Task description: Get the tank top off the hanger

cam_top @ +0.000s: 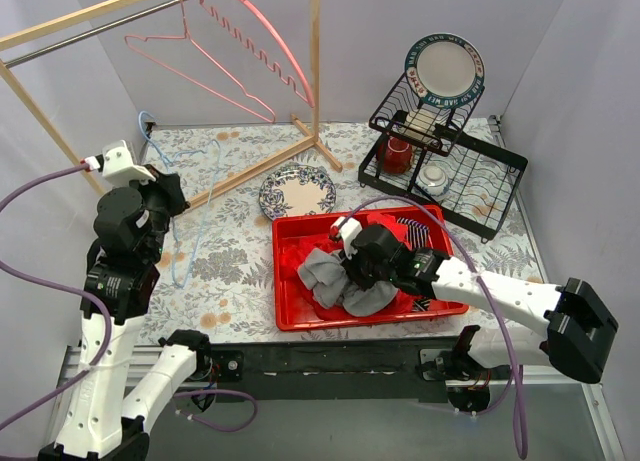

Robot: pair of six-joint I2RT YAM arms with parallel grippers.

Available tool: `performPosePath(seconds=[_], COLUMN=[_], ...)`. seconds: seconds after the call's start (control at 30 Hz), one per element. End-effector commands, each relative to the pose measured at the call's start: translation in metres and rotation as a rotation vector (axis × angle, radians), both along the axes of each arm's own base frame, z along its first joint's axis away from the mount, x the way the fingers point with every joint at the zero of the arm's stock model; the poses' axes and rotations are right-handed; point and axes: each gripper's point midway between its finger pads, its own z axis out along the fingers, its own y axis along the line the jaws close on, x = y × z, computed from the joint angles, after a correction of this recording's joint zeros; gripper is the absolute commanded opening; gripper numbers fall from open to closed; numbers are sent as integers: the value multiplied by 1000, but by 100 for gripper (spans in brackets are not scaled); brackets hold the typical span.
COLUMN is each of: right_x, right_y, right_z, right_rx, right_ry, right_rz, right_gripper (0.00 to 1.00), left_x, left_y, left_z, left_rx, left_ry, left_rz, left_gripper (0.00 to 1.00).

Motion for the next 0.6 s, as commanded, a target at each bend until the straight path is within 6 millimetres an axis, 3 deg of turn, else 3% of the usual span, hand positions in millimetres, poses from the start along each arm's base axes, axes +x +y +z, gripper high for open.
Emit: performPosePath(seconds=[0.0,0.1,0.2,0.23,0.27,0.3,0.33,0.37,0.4,0.47,0.57], right_x=[-3,3,5,4,4,4,1,1,1,0,-1], right_y=[-8,-5,-1,1,4,7,7,7,8,3,-4], right_z=[-33,-39,-26,-19,-10,9,18,27,48,61,92], right_rx=[-18,-10,4,17,37,81,102,123,173,186,215], right_ry=[49,49,52,54,57,37,38,25,-3,-22,-59], right_rz=[-59,-94,-106,-101,-101,-92,-83,-77,-73,-77,-82], right_gripper=[1,4,26,35,54,62,78,84,89,97,98], left_x=[8,21,35,39,43,50,52,53,53,54,51], left_y=[13,24,36,40,43,48,52,54,58,64,77], left_z=[36,48,61,67,69,68,78,82,84,90,95], left_rx=[21,57,95,118,127,142,163,170,176,199,257], left_ry=[-93,-105,-122,-131,-128,-115,-132,-136,-136,-139,-134], left_rz=[76,145,229,250,271,311,330,346,372,406,481], left_gripper=[0,0,0,0,0,0,0,0,0,0,0])
